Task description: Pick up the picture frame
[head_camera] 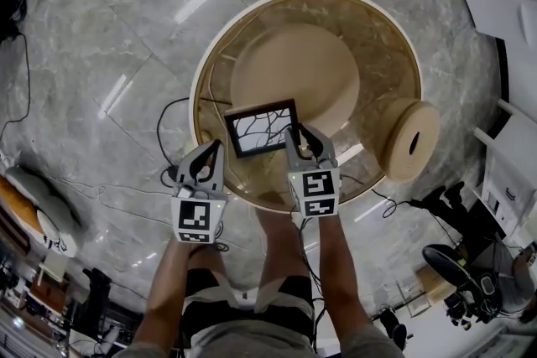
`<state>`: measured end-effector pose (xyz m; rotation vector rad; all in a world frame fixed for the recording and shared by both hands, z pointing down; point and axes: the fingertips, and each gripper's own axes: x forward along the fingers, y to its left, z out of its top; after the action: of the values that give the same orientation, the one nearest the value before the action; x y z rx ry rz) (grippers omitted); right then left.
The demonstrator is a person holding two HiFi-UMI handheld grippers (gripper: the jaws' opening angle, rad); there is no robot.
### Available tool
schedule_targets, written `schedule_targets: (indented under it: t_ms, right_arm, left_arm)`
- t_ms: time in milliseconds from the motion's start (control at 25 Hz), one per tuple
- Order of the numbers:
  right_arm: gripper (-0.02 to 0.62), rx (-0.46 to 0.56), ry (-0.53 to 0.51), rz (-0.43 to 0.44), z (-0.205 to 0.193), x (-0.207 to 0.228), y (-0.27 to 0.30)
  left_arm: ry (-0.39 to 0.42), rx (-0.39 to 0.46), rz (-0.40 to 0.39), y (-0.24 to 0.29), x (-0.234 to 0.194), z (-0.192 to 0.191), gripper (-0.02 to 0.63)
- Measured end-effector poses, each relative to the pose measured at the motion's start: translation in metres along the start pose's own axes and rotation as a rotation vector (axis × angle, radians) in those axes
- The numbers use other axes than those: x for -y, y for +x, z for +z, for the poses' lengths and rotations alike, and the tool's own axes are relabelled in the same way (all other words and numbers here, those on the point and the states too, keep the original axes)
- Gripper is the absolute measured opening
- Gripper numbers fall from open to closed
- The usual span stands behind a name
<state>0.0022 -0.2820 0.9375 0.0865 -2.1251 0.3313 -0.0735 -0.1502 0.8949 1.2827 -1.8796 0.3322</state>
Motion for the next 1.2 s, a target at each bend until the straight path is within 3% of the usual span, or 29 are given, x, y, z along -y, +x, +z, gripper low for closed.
schedule_targets:
  t_ms: [200, 720, 1200]
  right_arm:
    - [0.066, -0.015, 0.006, -0.025, 0.000, 0.004, 0.001]
    - [0.061, 0.021, 0.024, -0.081, 0.007, 0.004, -0.013]
    - [0.061, 0.143, 0.068, -0.145, 0.060, 0.007, -0.083]
  left_arm:
    - [-0.002, 0.003, 0.003, 0.000, -0.002, 0.000, 0.017]
    - [0.019, 0.025, 0.009, -0.016, -0.008, 0.014, 0.017]
    - [0.098, 0.100, 0.000, -0.062, 0.000, 0.083, 0.017]
